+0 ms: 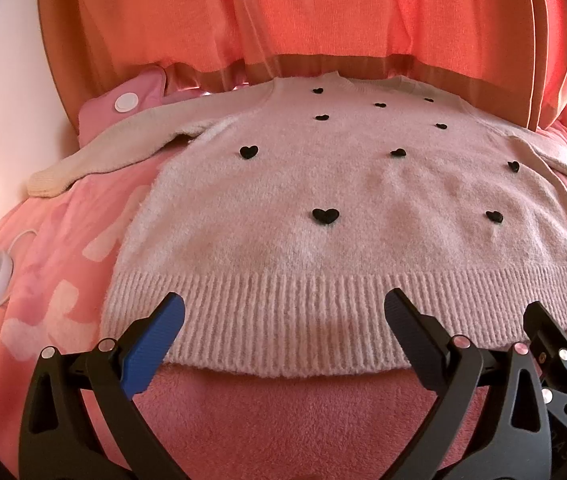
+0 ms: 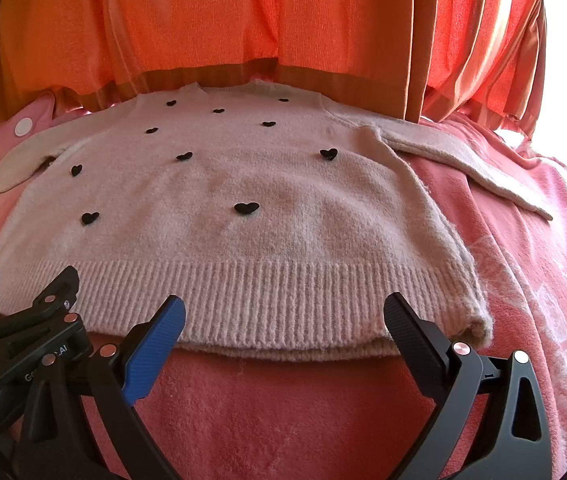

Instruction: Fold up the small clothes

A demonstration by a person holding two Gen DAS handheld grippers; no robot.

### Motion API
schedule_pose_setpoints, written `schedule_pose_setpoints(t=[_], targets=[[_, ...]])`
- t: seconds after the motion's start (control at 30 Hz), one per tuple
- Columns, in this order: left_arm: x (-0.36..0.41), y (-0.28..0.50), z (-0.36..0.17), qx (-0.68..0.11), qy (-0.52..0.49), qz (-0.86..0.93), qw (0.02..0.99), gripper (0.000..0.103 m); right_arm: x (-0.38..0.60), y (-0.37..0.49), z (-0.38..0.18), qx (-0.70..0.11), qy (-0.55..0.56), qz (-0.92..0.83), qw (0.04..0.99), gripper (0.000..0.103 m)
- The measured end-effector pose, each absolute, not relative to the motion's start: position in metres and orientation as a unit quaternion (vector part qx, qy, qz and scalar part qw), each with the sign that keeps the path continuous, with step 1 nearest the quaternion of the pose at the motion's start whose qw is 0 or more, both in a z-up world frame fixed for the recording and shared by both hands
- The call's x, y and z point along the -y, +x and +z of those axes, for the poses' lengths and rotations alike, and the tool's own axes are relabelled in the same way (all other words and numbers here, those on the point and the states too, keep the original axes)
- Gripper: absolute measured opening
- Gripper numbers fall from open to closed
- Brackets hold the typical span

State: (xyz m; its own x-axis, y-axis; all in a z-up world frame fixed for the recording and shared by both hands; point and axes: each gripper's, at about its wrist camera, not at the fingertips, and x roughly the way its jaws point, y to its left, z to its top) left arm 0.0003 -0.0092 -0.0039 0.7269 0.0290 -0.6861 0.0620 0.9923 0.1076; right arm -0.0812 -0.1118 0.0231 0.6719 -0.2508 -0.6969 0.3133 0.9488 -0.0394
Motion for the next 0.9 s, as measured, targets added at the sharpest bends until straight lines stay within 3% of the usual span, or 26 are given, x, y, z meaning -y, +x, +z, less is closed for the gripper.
schedule_pose_setpoints(t=[0.67,0.77,0.9], targets=[[0.006,0.000,-0.003,-0.376,0.059,-0.009,0.925,0.098,0.113,-0.081,0.021,-0.380,0.048,-0.146,0.912,0.098],[-0.004,0.003,0.003,-0.394,0.025,-0.028,0.918,0.098,0.127,-0.081,0.033,-0.387,0.089,-0.107,0.912,0.098],[-0.025,0.006,0.029,-0.371,-0.012,-0.029,0.928,0.098,0.201,-0.088,0.080,-0.337,0.186,-0.101,0.917,0.098]])
